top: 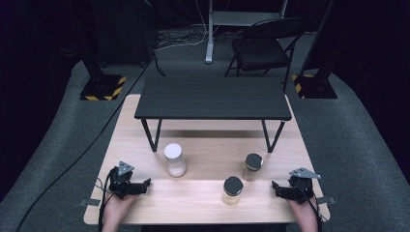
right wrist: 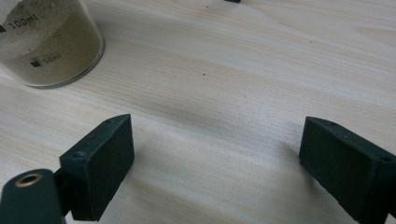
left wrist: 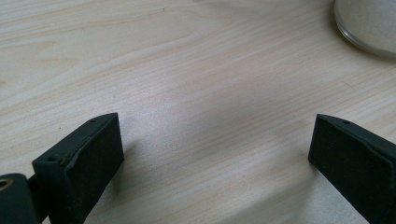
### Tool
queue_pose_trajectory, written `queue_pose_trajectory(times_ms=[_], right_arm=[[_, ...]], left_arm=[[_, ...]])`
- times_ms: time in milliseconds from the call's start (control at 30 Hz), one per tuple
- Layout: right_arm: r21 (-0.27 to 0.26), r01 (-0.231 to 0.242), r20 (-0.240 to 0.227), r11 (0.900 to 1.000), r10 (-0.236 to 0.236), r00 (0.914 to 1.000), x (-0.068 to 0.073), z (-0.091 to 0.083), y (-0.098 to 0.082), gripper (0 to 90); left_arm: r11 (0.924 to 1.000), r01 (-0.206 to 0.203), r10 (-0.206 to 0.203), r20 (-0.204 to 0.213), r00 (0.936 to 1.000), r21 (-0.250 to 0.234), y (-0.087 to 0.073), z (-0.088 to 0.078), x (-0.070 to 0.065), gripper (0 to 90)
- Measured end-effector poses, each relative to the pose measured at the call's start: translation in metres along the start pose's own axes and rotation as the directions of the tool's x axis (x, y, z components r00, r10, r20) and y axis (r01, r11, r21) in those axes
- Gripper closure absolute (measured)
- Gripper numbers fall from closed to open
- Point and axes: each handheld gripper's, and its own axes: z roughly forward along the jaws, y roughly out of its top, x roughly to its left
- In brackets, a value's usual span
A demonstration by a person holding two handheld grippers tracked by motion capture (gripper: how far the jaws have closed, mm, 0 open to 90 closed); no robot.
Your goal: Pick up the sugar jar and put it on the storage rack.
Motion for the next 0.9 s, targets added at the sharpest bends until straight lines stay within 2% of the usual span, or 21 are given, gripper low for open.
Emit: queue_pose_trajectory(times_ms=[167, 400, 900], right_arm=[[0.001, 0.001, 0.0, 1.0, -0.001, 1.0, -0.0001, 0.0004, 0.0004, 9.5], [0.0, -0.002, 0.002, 1.0, 0.002, 1.0, 0.0003, -0.0001, -0.0002, 9.5], [0.0, 0.002, -0.002, 1.0, -0.002, 1.0, -0.0001, -0.0002, -0.0002, 9.5]], left_arm=[[1.0, -0.003, 0.003, 0.018, 0.9998, -0.002, -0.0008, -0.0011, 0.0011, 2.2], [0.9997, -0.025, 0.025, 0.006, 0.9997, 0.003, -0.0015, -0.0015, -0.0001, 3.7], [0.9998, -0.022, 0.022, 0.004, 0.9998, 0.004, -0.0018, -0.0017, -0.0012, 3.4]])
